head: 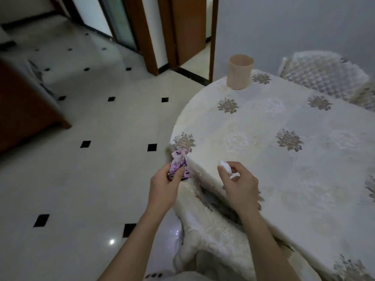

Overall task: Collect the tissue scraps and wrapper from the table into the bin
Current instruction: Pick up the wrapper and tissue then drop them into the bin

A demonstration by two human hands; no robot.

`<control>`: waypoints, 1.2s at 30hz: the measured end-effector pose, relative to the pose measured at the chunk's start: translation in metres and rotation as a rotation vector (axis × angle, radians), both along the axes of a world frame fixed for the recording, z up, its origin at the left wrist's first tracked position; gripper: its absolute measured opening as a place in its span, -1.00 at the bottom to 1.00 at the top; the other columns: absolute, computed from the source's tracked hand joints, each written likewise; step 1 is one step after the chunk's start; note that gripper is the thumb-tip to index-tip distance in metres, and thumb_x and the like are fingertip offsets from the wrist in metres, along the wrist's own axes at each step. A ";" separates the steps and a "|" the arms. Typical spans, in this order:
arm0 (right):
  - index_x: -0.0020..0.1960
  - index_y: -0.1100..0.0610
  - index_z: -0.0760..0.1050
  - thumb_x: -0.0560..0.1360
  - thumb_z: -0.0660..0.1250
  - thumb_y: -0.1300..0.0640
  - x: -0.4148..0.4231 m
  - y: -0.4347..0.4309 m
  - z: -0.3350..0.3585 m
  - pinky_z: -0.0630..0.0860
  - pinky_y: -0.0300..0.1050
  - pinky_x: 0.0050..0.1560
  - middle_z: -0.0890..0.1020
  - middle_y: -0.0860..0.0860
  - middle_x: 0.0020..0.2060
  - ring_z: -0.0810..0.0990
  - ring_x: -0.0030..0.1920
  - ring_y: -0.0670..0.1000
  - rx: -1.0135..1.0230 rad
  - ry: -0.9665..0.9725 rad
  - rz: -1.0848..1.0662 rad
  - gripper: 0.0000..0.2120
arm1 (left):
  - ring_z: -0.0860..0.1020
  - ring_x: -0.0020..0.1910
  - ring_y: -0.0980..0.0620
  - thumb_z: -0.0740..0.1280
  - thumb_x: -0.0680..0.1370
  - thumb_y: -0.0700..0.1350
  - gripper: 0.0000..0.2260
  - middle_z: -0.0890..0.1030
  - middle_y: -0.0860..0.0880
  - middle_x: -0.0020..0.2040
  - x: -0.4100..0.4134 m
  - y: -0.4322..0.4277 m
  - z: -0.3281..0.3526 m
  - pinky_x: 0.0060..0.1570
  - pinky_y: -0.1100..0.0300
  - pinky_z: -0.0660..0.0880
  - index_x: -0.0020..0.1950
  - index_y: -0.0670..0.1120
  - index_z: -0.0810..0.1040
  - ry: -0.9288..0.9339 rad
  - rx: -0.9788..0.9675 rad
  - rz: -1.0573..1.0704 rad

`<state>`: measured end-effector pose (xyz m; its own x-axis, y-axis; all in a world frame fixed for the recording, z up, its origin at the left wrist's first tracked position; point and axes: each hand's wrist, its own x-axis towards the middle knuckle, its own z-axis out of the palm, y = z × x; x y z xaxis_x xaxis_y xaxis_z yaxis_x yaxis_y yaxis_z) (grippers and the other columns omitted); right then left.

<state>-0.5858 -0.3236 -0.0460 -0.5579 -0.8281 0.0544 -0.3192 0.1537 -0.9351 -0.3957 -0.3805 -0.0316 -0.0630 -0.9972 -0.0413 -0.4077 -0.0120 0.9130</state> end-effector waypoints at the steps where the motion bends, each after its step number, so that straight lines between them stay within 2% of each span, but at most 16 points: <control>1: -0.14 -0.15 0.59 0.49 0.43 -0.02 0.012 -0.005 0.000 0.57 -0.08 -0.22 0.63 -0.24 -0.21 0.59 -0.37 -0.06 -0.012 0.019 0.049 -0.96 | 0.61 -0.19 -0.10 0.36 0.58 -0.07 -0.87 0.67 -0.09 -0.23 0.015 0.002 0.001 -0.15 0.03 0.54 -0.12 -0.09 0.61 -0.006 -0.004 0.038; 3: -0.12 -0.15 0.59 0.49 0.44 0.02 0.033 -0.017 0.004 0.44 -0.27 -0.26 0.63 -0.29 -0.24 0.56 -0.35 -0.14 -0.031 0.061 0.130 -0.92 | 0.56 -0.28 -0.10 0.36 0.58 -0.09 -0.83 0.64 -0.17 -0.24 0.042 0.004 0.002 -0.23 0.08 0.50 -0.15 -0.15 0.58 0.008 -0.013 0.119; 5: -0.08 -0.09 0.62 0.49 0.44 0.02 0.053 -0.031 0.008 0.40 -0.31 -0.23 0.63 -0.26 -0.26 0.55 -0.33 -0.15 -0.026 0.072 0.198 -0.97 | 0.46 -0.34 0.04 0.36 0.58 -0.11 -0.82 0.61 -0.20 -0.25 0.066 0.006 0.003 -0.31 0.21 0.40 -0.18 -0.17 0.56 0.025 -0.020 0.190; 8: -0.05 -0.08 0.63 0.49 0.43 -0.01 0.085 -0.051 0.009 0.52 -0.18 -0.17 0.63 -0.22 -0.26 0.60 -0.27 -0.10 -0.016 0.043 0.293 -0.95 | 0.46 -0.30 0.07 0.36 0.58 -0.07 -0.82 0.61 -0.20 -0.24 0.099 0.006 0.000 -0.27 0.15 0.42 -0.18 -0.12 0.56 0.034 -0.011 0.264; 11: -0.09 -0.13 0.62 0.45 0.40 -0.12 0.121 -0.073 0.007 0.63 0.08 -0.15 0.65 -0.20 -0.24 0.62 -0.26 -0.03 -0.016 0.003 0.360 -0.90 | 0.43 -0.31 0.05 0.35 0.58 -0.07 -0.80 0.58 -0.21 -0.26 0.132 -0.002 -0.005 -0.28 0.12 0.38 -0.18 -0.16 0.55 0.031 -0.018 0.333; 13: -0.12 -0.11 0.62 0.44 0.39 -0.13 0.143 -0.093 0.003 0.62 0.11 -0.16 0.66 -0.16 -0.27 0.63 -0.27 -0.04 -0.023 0.020 0.396 -0.89 | 0.38 -0.34 0.07 0.36 0.58 -0.09 -0.78 0.53 -0.18 -0.33 0.151 -0.014 -0.008 -0.32 0.18 0.33 -0.20 -0.19 0.52 0.022 -0.030 0.372; 16: -0.10 -0.08 0.62 0.47 0.40 -0.11 0.176 -0.125 0.000 0.61 0.06 -0.13 0.68 -0.13 -0.28 0.65 -0.29 -0.06 0.005 0.053 0.440 -0.88 | 0.30 -0.39 0.10 0.36 0.58 -0.11 -0.76 0.44 -0.01 -0.39 0.176 -0.041 -0.011 -0.40 0.27 0.25 -0.24 -0.19 0.48 0.045 -0.036 0.393; 18: -0.08 -0.08 0.62 0.47 0.41 -0.10 0.196 -0.151 -0.002 0.60 0.01 -0.14 0.67 -0.13 -0.30 0.64 -0.31 -0.07 0.022 0.064 0.433 -0.89 | 0.29 -0.41 0.11 0.36 0.58 -0.11 -0.76 0.42 0.02 -0.41 0.195 -0.068 -0.013 -0.42 0.29 0.24 -0.25 -0.17 0.48 0.053 -0.024 0.387; 20: -0.07 -0.08 0.63 0.47 0.43 -0.08 0.212 -0.177 -0.004 0.56 -0.07 -0.20 0.64 -0.18 -0.32 0.60 -0.35 -0.11 0.018 0.099 0.413 -0.90 | 0.34 -0.39 0.09 0.35 0.58 -0.09 -0.77 0.49 -0.08 -0.38 0.213 -0.099 -0.017 -0.38 0.26 0.28 -0.22 -0.17 0.51 0.062 -0.027 0.374; 22: -0.05 -0.10 0.63 0.46 0.42 -0.10 0.230 -0.210 -0.003 0.59 -0.02 -0.20 0.65 -0.21 -0.27 0.62 -0.33 -0.09 0.012 0.099 0.389 -0.89 | 0.41 -0.35 0.07 0.35 0.58 -0.09 -0.79 0.58 -0.16 -0.30 0.234 -0.136 -0.019 -0.34 0.23 0.34 -0.20 -0.17 0.53 0.095 -0.023 0.351; 26: -0.07 -0.15 0.60 0.43 0.34 -0.22 0.267 -0.273 0.001 0.62 0.10 -0.17 0.65 -0.25 -0.19 0.65 -0.31 0.00 0.057 0.086 0.357 -0.81 | 0.47 -0.32 0.08 0.36 0.58 -0.09 -0.83 0.63 -0.12 -0.26 0.270 -0.201 -0.014 -0.29 0.18 0.40 -0.19 -0.09 0.56 0.101 -0.003 0.297; 31: -0.09 -0.15 0.60 0.48 0.41 -0.11 0.298 -0.331 0.000 0.62 0.10 -0.18 0.64 -0.26 -0.20 0.64 -0.37 0.04 0.074 0.082 0.306 -0.94 | 0.45 -0.32 0.06 0.36 0.59 -0.08 -0.81 0.61 -0.17 -0.26 0.301 -0.272 -0.011 -0.28 0.18 0.39 -0.20 -0.10 0.55 0.091 0.003 0.255; 33: -0.10 -0.13 0.60 0.48 0.41 -0.10 0.301 -0.349 -0.002 0.62 0.09 -0.18 0.64 -0.25 -0.20 0.64 -0.36 0.04 0.090 0.085 0.293 -0.93 | 0.42 -0.34 0.08 0.36 0.59 -0.08 -0.81 0.60 -0.19 -0.26 0.305 -0.296 -0.011 -0.32 0.22 0.36 -0.19 -0.13 0.55 0.081 0.004 0.240; 36: -0.10 -0.08 0.61 0.49 0.40 -0.11 0.299 -0.378 -0.005 0.62 0.08 -0.18 0.63 -0.25 -0.18 0.64 -0.33 0.01 0.096 0.091 0.261 -0.88 | 0.48 -0.31 0.03 0.36 0.59 -0.08 -0.81 0.62 -0.17 -0.25 0.307 -0.334 -0.016 -0.27 0.17 0.41 -0.18 -0.13 0.55 0.087 0.010 0.206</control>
